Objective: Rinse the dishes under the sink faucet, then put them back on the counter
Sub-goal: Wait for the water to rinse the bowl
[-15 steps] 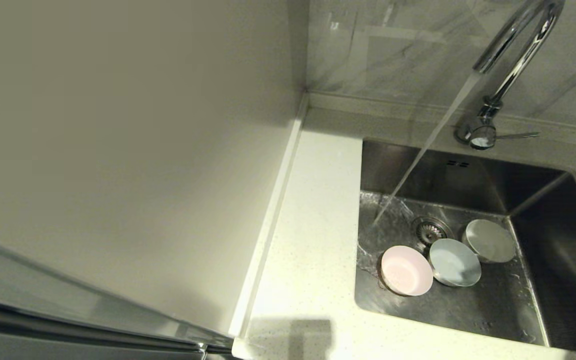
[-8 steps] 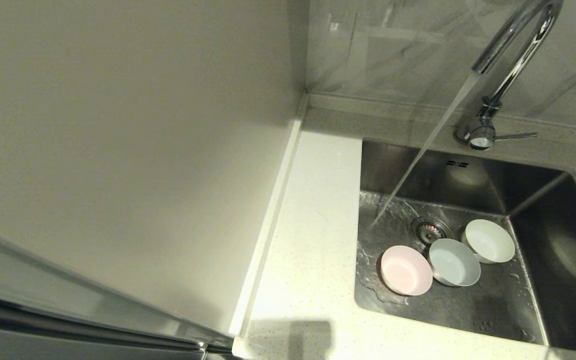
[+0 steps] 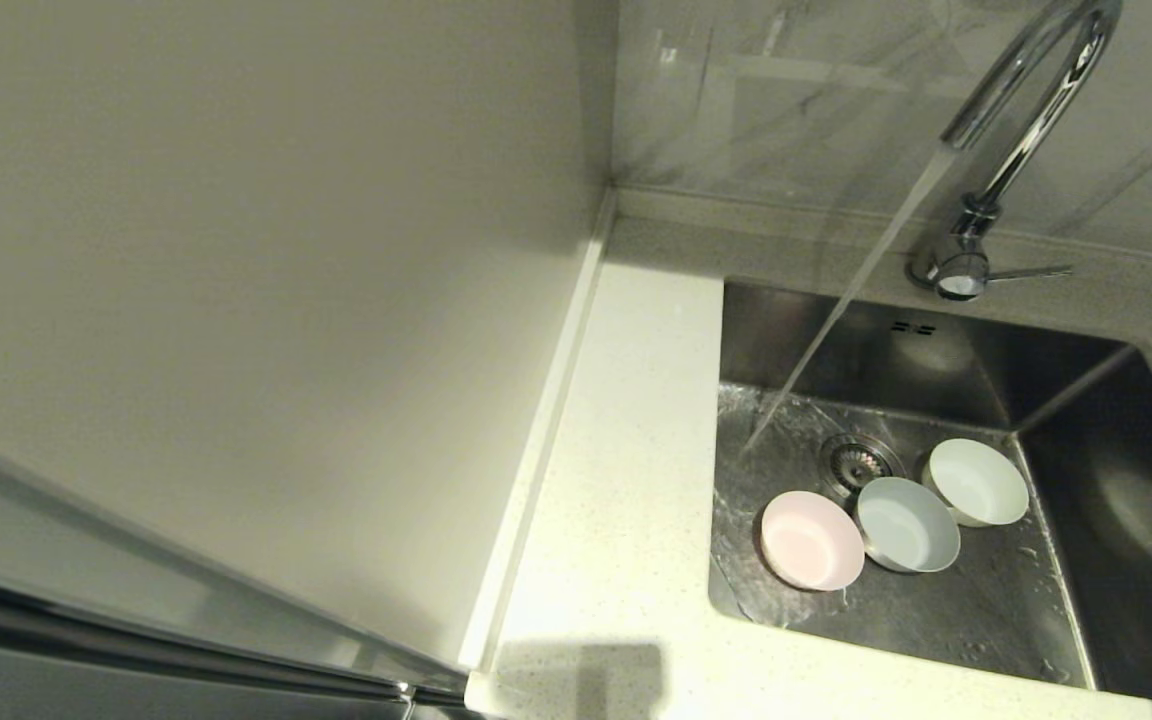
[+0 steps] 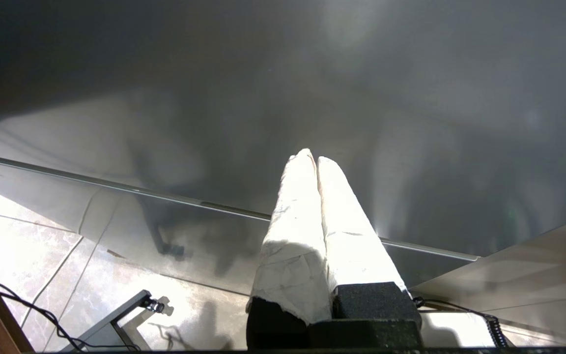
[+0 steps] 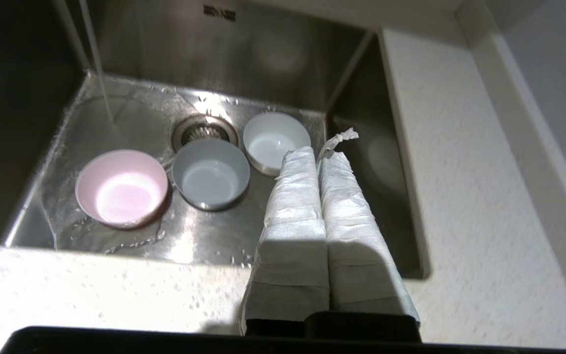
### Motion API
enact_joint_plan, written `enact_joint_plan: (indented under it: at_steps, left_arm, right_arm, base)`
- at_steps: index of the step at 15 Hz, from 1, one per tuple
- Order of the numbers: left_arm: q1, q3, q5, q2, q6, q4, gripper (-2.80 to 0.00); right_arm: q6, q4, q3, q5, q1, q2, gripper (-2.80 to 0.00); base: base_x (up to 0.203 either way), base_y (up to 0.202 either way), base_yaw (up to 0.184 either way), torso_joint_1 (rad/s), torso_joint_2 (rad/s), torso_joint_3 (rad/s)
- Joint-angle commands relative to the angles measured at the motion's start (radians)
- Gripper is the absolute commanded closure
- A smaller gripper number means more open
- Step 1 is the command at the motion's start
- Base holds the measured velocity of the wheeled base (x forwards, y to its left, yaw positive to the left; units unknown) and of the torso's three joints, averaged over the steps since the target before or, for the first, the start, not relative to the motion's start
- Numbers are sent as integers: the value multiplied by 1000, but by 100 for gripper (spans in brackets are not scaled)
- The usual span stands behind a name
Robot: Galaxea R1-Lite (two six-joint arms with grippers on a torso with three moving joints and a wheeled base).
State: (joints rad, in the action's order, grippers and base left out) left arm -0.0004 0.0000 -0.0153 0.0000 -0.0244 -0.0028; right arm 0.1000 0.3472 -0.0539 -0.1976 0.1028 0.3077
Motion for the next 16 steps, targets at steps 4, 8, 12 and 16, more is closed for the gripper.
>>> enact_joint_plan:
  at_steps: [4, 8, 12, 16]
  left_arm:
    - [0, 0, 0, -3, 0, 0, 0]
    - [0, 0, 0, -3, 0, 0, 0]
    - [0, 0, -1, -3, 0, 0, 0]
    - [0, 0, -1, -3, 0, 0, 0]
  right_arm:
    - [-17, -36, 52, 82, -14, -21, 0]
    - [-25, -180, 53, 110, -104, -99, 0]
    - [-27, -263, 54, 156, -106, -267, 0]
    - [-37, -325, 54, 192, -106, -307, 0]
  base:
    - [0, 0, 0, 0, 0, 0]
    - [0, 0, 0, 0, 0, 0]
    - [0, 0, 0, 0, 0, 0]
    - [0, 0, 0, 0, 0, 0]
